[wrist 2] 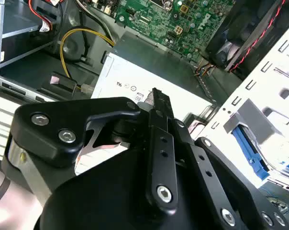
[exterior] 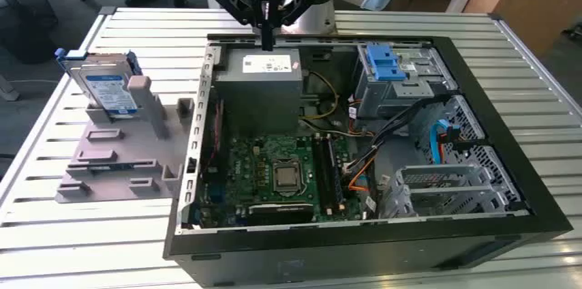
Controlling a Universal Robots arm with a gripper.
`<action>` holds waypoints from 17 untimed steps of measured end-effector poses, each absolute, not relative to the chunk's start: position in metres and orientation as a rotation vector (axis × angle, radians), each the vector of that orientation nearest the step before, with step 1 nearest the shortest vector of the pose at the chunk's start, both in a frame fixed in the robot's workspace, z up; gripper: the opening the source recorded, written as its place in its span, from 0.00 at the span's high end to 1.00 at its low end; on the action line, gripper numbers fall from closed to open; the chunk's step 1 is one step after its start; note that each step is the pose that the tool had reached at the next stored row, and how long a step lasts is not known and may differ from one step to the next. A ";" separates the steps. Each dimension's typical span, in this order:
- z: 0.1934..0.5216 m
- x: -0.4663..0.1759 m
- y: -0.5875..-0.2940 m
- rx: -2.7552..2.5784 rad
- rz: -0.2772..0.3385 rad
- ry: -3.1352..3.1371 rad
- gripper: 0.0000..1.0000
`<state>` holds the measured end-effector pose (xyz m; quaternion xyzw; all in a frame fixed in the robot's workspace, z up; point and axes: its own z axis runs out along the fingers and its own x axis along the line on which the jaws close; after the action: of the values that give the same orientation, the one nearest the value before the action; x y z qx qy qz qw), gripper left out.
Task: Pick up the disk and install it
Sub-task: 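Reach for the disk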
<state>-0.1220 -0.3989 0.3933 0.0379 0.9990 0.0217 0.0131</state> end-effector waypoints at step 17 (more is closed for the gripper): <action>0.393 -0.127 -0.399 0.118 0.068 3.113 0.89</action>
<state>-0.1274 -0.3989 0.3933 0.0379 0.9990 0.0217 0.0131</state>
